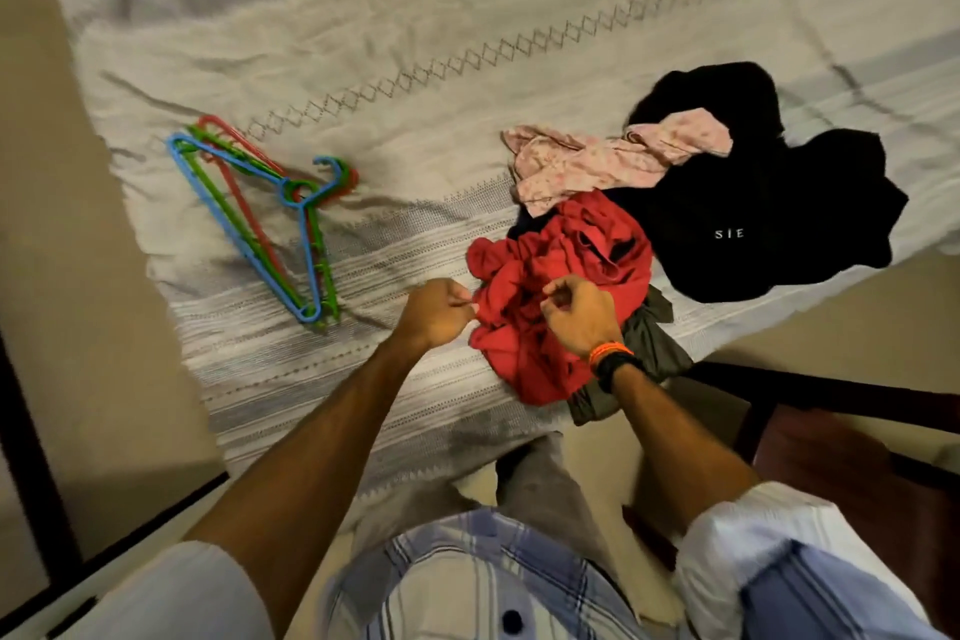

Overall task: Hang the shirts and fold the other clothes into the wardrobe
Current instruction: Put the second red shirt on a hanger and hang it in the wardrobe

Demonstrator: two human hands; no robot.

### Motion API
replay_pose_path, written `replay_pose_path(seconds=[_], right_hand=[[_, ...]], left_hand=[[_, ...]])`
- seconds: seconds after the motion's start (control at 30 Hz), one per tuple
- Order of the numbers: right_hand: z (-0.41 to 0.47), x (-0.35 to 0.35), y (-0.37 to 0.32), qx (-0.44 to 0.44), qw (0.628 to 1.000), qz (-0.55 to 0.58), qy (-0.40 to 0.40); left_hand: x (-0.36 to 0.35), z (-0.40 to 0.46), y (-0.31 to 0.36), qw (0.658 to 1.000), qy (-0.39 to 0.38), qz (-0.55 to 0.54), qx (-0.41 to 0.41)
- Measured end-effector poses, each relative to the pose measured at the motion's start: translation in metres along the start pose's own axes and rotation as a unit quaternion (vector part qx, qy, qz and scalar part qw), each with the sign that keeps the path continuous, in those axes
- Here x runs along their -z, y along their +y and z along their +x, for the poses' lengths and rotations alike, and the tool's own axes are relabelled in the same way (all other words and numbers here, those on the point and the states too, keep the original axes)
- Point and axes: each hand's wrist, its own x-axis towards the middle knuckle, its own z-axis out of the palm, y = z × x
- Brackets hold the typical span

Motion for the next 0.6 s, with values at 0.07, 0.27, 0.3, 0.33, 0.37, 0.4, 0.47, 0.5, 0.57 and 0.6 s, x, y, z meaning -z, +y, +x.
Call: replay_pose_path(seconds=[0.07, 0.27, 0.3, 0.33, 0.37, 0.4, 0.47, 0.5, 0.57, 0.6], right_hand=[[0.015, 0.006, 0.010, 0.023, 0.998, -0.051, 0.010], [0.067, 0.019, 0.037, 0.081, 0.955, -0.284, 0.023], [0.074, 0.019, 0.039, 0.072, 0.952, -0.298, 0.008], [0.083, 0.019, 0.044, 0.064, 0.950, -0.306, -0.008], [0.086, 0.018, 0.046, 0.059, 0.949, -0.309, -0.017], [0.089, 0.017, 0.048, 0.061, 0.948, -0.312, -0.020], [0.096, 0.019, 0.052, 0.073, 0.946, -0.316, -0.026], [0.100, 0.019, 0.052, 0.071, 0.949, -0.304, -0.030], [0.108, 0.022, 0.054, 0.060, 0.965, -0.254, -0.039], [0.111, 0.024, 0.054, 0.057, 0.975, -0.212, -0.041]], left_hand=[[-0.013, 0.012, 0.011, 1.000, -0.005, 0.000, 0.005], [-0.055, 0.046, 0.038, 1.000, 0.005, 0.015, 0.021], [-0.060, 0.050, 0.042, 1.000, 0.011, 0.013, 0.024], [-0.065, 0.053, 0.048, 0.999, 0.016, 0.008, 0.029], [-0.069, 0.055, 0.051, 0.999, 0.020, 0.005, 0.033], [-0.072, 0.055, 0.055, 0.999, 0.025, 0.001, 0.039], [-0.080, 0.058, 0.062, 0.998, 0.040, -0.011, 0.044], [-0.082, 0.057, 0.064, 0.998, 0.044, -0.016, 0.045], [-0.084, 0.057, 0.068, 0.998, 0.043, -0.017, 0.045], [-0.085, 0.054, 0.070, 0.998, 0.043, -0.016, 0.044]])
